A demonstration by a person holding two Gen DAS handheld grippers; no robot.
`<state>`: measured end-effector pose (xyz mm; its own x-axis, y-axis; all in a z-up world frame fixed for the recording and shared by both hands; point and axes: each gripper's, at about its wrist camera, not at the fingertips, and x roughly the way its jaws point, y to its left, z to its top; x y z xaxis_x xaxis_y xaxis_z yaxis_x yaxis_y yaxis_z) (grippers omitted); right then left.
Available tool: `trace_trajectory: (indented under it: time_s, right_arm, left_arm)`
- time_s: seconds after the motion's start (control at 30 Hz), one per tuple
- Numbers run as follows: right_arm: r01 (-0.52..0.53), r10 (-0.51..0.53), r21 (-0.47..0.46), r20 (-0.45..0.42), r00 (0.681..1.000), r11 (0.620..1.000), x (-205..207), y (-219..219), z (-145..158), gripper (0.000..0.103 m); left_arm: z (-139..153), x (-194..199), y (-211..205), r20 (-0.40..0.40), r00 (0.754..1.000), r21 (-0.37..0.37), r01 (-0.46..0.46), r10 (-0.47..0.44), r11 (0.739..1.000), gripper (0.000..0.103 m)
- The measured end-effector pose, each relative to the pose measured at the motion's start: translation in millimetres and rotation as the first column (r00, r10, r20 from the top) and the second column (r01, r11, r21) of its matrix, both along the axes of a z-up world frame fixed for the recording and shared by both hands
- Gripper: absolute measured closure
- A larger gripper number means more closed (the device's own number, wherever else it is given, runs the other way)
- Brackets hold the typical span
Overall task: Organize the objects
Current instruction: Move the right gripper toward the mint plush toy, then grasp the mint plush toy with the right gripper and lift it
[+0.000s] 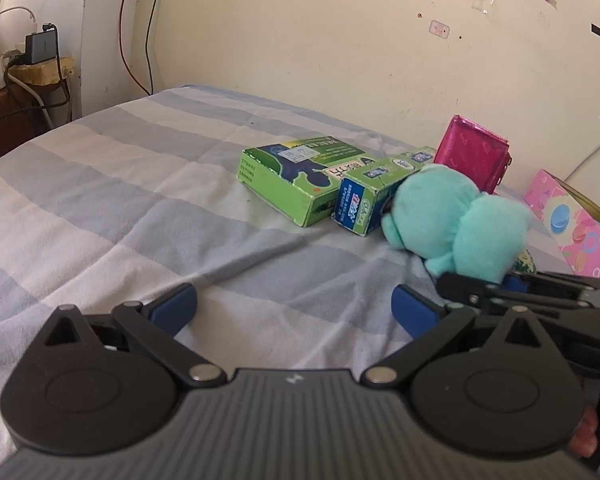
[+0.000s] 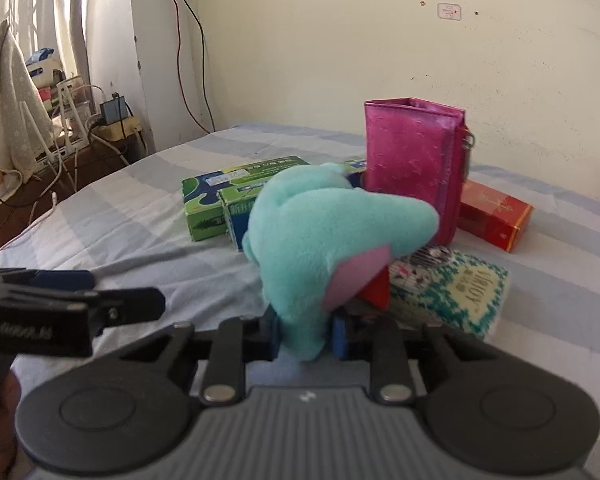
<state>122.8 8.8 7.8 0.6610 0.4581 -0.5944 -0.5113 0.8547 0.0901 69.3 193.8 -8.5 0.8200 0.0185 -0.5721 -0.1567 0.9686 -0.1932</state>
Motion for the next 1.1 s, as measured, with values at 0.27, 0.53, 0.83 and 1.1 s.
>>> trace_trajectory:
  time_s: [0.27,0.53,0.83,1.1]
  right_arm:
    - [-0.061,0.065,-0.070,0.058,0.996,0.996,-51.9,-17.8,1.1,0.081]
    - [-0.118,0.139,-0.173,0.117,0.983,0.978,-103.2,-39.1,4.3,0.079]
    - [0.097,0.229,-0.534,0.511,0.829,0.840,-148.8,-23.4,-8.2,0.071]
    - [-0.177,0.247,-0.231,0.320,0.915,0.957,-125.6,-12.6,24.4,0.067]
  left_arm:
    - [0.1,-0.2,-2.4,-0.007,1.000,0.014,-0.003,0.004,1.000,0.000]
    - [0.3,-0.8,-5.6,-0.018,1.000,0.036,-0.007,0.008,0.999,0.000]
    - [-0.2,0.3,-7.9,-0.025,1.000,0.052,-0.009,0.010,0.999,0.000]
    - [0.9,-8.9,7.7,0.014,1.000,-0.057,-0.001,0.002,0.998,0.000]
